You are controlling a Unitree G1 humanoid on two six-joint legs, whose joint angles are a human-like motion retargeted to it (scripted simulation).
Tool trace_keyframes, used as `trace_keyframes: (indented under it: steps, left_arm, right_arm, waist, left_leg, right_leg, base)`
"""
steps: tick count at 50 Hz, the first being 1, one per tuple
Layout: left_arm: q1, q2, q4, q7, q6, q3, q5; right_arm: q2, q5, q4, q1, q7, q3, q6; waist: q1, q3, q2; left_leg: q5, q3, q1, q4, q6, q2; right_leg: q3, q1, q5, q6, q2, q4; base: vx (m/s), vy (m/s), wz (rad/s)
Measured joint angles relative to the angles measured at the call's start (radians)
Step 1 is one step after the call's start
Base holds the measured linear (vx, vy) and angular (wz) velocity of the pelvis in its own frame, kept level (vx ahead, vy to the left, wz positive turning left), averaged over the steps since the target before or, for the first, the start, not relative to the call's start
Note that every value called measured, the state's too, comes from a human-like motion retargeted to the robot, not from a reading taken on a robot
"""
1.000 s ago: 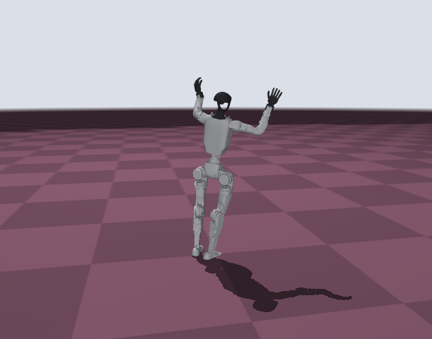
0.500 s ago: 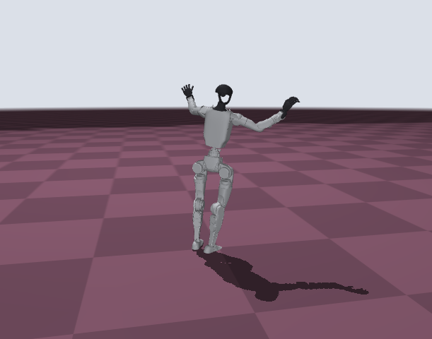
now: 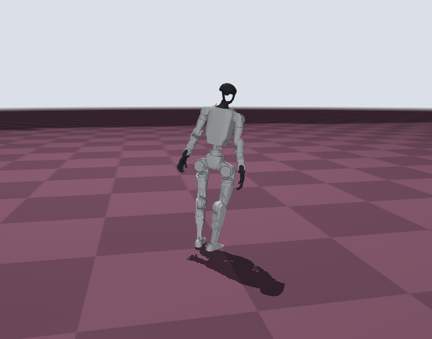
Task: Upper body actions
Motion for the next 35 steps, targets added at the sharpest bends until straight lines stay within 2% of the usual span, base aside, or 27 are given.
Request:
trace_keyframes:
  steps: [2,4,5,7,8,10,12,14,17,20,22,25,27,31,35]
  left_arm:
    - [0.005,-0.091,0.024,-0.017,-0.015,-0.049,-0.038]
    - [0.018,-0.160,0.038,-0.048,-0.027,-0.104,-0.092]
    - [0.026,-0.189,0.043,-0.061,-0.030,-0.134,-0.125]
    - [0.048,-0.238,0.043,-0.072,-0.035,-0.194,-0.196]
    - [0.058,-0.263,0.041,-0.071,-0.039,-0.217,-0.226]
    - [0.076,-0.309,0.037,-0.062,-0.045,-0.262,-0.274]
    - [0.086,-0.340,0.027,0.064,0.000,-0.257,-0.286]
    - [0.085,-0.334,0.013,0.117,-0.013,-0.243,-0.312]
    - [0.071,-0.296,0.011,0.040,-0.026,-0.242,-0.326]
    - [0.065,-0.252,0.011,-0.069,0.023,-0.272,-0.312]
    - [0.060,-0.234,0.019,-0.061,0.034,-0.282,-0.302]
    - [0.053,-0.220,0.029,0.015,0.022,-0.305,-0.276]
    - [0.046,-0.216,0.034,0.064,0.007,-0.338,-0.227]
    - [0.034,-0.223,0.041,0.070,-0.003,-0.423,-0.105]
    - [0.040,-0.252,0.040,0.095,0.023,-0.445,-0.065]
  right_arm:
    - [0.043,-0.083,0.117,0.009,0.116,0.061,0.052]
    - [0.088,-0.076,0.213,0.014,0.156,0.119,0.103]
    - [0.111,-0.040,0.253,0.018,0.151,0.147,0.123]
    - [0.152,0.160,0.292,0.023,0.009,0.157,0.213]
    - [0.166,0.290,0.290,0.025,-0.050,0.141,0.218]
    - [0.167,0.510,0.276,0.028,-0.091,0.116,0.146]
    - [0.140,0.566,0.257,0.025,-0.064,0.123,0.108]
    - [0.102,0.460,0.229,0.017,0.025,0.175,0.122]
    - [0.035,0.124,0.169,-0.005,0.142,0.268,0.146]
    - [-0.020,-0.136,0.121,-0.030,0.062,0.358,0.082]
    - [-0.036,-0.219,0.105,-0.040,-0.036,0.394,0.065]
    - [-0.030,-0.226,0.092,-0.046,-0.127,0.410,0.063]
    - [-0.010,-0.161,0.106,-0.051,-0.126,0.400,0.043]
    - [0.042,0.042,0.163,-0.050,-0.035,0.382,-0.004]
    - [0.095,0.142,0.195,-0.023,0.039,0.405,0.019]
  waist:
    - [0.017,0.001,-0.004]
    - [0.051,0.005,-0.006]
    - [0.088,0.006,-0.004]
    - [0.155,0.002,-0.005]
    - [0.164,0.000,-0.011]
    - [0.097,-0.005,-0.028]
    - [0.031,-0.010,-0.034]
    - [0.044,-0.014,-0.026]
    - [0.072,-0.012,-0.023]
    - [0.063,-0.016,-0.024]
    - [0.069,-0.025,-0.025]
    - [0.069,-0.037,-0.028]
    - [0.065,-0.042,-0.028]
    - [0.065,-0.055,-0.029]
    - [0.088,-0.073,-0.034]
  left_leg:
    - [0.000,0.004,0.001,-0.001,0.001,-0.001]
    - [-0.003,0.029,0.006,-0.002,-0.002,0.008]
    - [-0.008,0.063,0.011,-0.003,-0.006,0.021]
    - [-0.016,0.119,0.016,-0.002,-0.013,0.040]
    - [-0.016,0.124,0.014,-0.002,-0.013,0.038]
    - [-0.019,0.043,0.017,-0.004,-0.013,0.016]
    - [-0.013,-0.021,0.013,-0.005,-0.010,0.001]
    - [-0.004,0.008,-0.002,-0.003,-0.004,0.009]
    - [-0.001,0.054,-0.016,0.006,-0.005,0.021]
    - [-0.004,0.046,-0.009,0.001,-0.002,0.016]
    - [-0.005,0.051,-0.009,-0.001,-0.001,0.016]
    - [-0.005,0.053,-0.012,-0.001,-0.002,0.018]
    - [-0.005,0.050,-0.014,-0.001,-0.002,0.019]
    - [-0.006,0.042,-0.017,0.001,-0.004,0.022]
    - [-0.008,0.053,-0.012,-0.003,-0.009,0.024]
  right_leg:
    - [0.003,-0.002,0.001,0.000,0.000,0.000]
    - [0.031,-0.008,0.002,0.008,-0.004,0.010]
    - [0.069,-0.018,0.001,0.019,-0.008,0.024]
    - [0.129,-0.046,-0.001,0.035,-0.013,0.054]
    - [0.133,-0.048,-0.001,0.033,-0.013,0.055]
    - [0.051,-0.038,-0.002,0.026,-0.026,0.043]
    - [-0.015,-0.027,0.000,0.020,-0.030,0.027]
    - [0.013,-0.025,0.004,0.019,-0.018,0.019]
    - [0.058,-0.035,0.012,0.017,-0.010,0.019]
    - [0.051,-0.036,0.012,0.018,-0.010,0.020]
    - [0.056,-0.041,0.013,0.018,-0.010,0.022]
    - [0.059,-0.046,0.013,0.020,-0.011,0.023]
    - [0.056,-0.045,0.012,0.021,-0.011,0.023]
    - [0.049,-0.043,0.007,0.024,-0.012,0.024]
    - [0.060,-0.039,0.003,0.020,-0.008,0.020]
  base:
    - [0.00,0.00,0.00]
    - [0.01,-0.03,-0.76]
    - [0.02,-0.06,-1.58]
    - [0.02,-0.06,-1.30]
    - [0.00,0.00,0.00]
    - [0.02,0.01,1.68]
    - [0.05,0.03,1.46]
    - [0.01,0.01,-0.49]
    - [-0.01,0.00,-0.61]
    - [0.00,0.00,0.00]
    - [0.00,0.00,0.00]
    - [0.00,0.00,0.00]
    - [0.00,0.00,0.00]
    - [0.00,0.00,0.00]
    - [0.01,-0.01,-0.18]
